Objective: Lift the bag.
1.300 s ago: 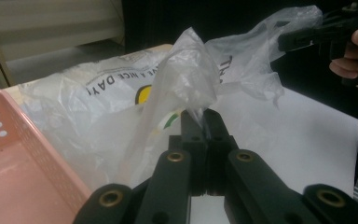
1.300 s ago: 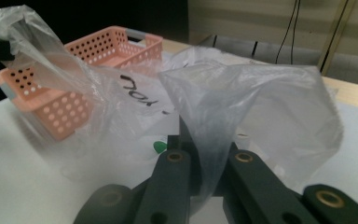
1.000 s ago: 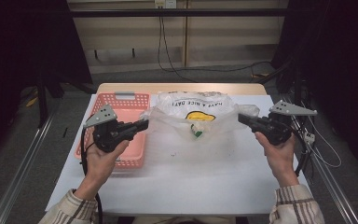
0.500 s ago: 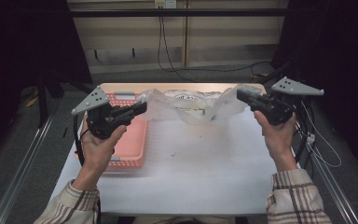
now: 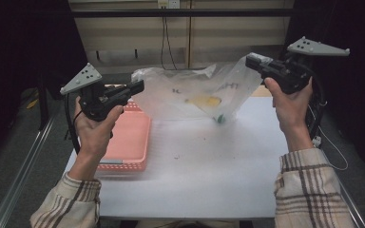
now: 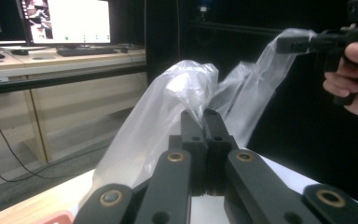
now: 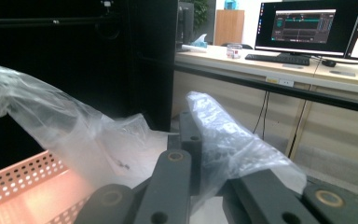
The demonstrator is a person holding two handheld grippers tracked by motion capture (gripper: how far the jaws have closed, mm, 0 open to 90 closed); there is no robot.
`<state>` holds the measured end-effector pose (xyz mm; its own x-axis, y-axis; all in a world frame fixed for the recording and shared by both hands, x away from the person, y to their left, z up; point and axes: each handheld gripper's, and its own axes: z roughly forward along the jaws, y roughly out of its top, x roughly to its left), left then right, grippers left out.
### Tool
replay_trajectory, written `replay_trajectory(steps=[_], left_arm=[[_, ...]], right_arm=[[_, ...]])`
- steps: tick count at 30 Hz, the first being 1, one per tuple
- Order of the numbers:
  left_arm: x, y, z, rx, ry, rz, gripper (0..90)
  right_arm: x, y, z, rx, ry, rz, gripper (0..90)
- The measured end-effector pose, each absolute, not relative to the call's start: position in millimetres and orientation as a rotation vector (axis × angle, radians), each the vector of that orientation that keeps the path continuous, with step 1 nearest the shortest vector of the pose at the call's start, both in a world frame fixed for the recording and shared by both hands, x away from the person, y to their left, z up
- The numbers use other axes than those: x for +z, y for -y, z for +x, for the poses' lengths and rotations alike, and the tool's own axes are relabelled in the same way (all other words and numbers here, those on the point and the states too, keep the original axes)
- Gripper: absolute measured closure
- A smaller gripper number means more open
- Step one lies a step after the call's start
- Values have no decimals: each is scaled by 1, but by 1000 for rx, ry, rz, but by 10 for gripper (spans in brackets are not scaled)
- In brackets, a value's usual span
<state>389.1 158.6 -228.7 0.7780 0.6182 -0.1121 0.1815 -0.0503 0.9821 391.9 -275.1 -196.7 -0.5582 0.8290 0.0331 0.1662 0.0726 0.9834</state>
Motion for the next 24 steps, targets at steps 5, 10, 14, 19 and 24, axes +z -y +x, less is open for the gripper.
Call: replay_trajectory(steps=[5, 10, 14, 19, 24], left_arm=[[-219, -157, 393, 406, -650, 1600, 900], [-204, -154, 393, 424, -629, 1582, 900], [-193, -153, 396, 432, -623, 1569, 900], [-184, -153, 403, 445, -637, 1551, 900], [-196, -154, 414, 441, -684, 1572, 900]], right_arm=[[-185, 276, 400, 1534, -1777, 981, 900], [-181, 279, 404, 1549, -1765, 990, 900], [-177, 283, 407, 1548, -1753, 1001, 900], [-167, 287, 410, 1560, -1730, 1006, 900], [-179, 292, 416, 1536, -1735, 1046, 900]])
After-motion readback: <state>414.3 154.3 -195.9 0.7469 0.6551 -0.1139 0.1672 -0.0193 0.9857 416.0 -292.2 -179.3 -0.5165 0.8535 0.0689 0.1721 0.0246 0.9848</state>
